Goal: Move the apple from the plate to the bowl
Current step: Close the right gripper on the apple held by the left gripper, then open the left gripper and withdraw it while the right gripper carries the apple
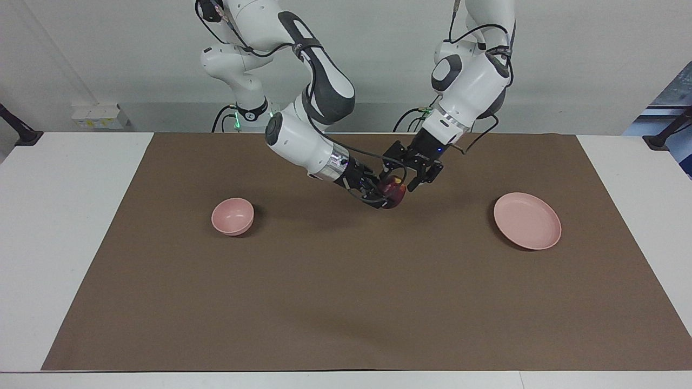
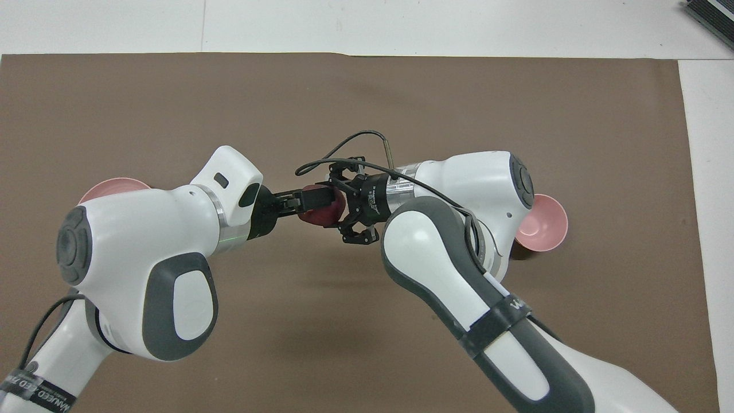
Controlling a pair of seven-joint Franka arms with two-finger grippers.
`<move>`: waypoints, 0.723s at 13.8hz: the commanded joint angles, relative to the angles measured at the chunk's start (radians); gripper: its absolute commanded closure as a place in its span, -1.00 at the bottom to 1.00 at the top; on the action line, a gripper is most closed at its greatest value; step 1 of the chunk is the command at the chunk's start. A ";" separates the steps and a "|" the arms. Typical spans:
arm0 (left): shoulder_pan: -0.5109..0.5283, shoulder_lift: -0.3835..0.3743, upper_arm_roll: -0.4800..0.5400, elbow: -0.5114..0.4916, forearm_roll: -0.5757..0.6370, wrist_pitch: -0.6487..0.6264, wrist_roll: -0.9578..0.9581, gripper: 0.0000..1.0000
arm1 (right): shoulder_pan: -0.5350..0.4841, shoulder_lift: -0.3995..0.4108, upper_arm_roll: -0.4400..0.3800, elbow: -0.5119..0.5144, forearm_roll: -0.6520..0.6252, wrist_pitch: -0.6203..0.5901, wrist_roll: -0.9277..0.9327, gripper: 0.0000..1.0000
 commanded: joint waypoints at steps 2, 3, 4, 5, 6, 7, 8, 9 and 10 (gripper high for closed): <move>0.039 0.059 0.012 0.116 0.187 -0.120 -0.008 -1.00 | -0.016 -0.030 -0.005 0.020 -0.173 -0.053 0.001 1.00; 0.051 0.062 0.010 0.123 0.262 -0.148 -0.002 -1.00 | -0.017 -0.036 -0.005 0.038 -0.234 -0.066 0.002 1.00; 0.061 0.062 0.012 0.123 0.331 -0.169 0.010 -1.00 | -0.018 -0.042 -0.005 0.040 -0.284 -0.086 0.001 1.00; 0.077 0.061 0.012 0.123 0.381 -0.197 0.033 -1.00 | -0.020 -0.053 -0.008 0.049 -0.319 -0.104 -0.001 1.00; 0.111 0.061 0.012 0.126 0.430 -0.236 0.073 -1.00 | -0.020 -0.064 -0.010 0.052 -0.368 -0.121 -0.016 1.00; 0.139 0.062 0.012 0.135 0.477 -0.270 0.116 -1.00 | -0.026 -0.079 -0.010 0.052 -0.416 -0.135 -0.051 1.00; 0.163 0.065 0.012 0.149 0.541 -0.296 0.153 -1.00 | -0.035 -0.090 -0.010 0.052 -0.454 -0.140 -0.099 1.00; 0.185 0.075 0.012 0.167 0.595 -0.309 0.179 -1.00 | -0.039 -0.103 -0.010 0.052 -0.482 -0.155 -0.140 1.00; 0.200 0.087 0.013 0.194 0.640 -0.332 0.194 -1.00 | -0.052 -0.110 -0.010 0.052 -0.511 -0.184 -0.195 1.00</move>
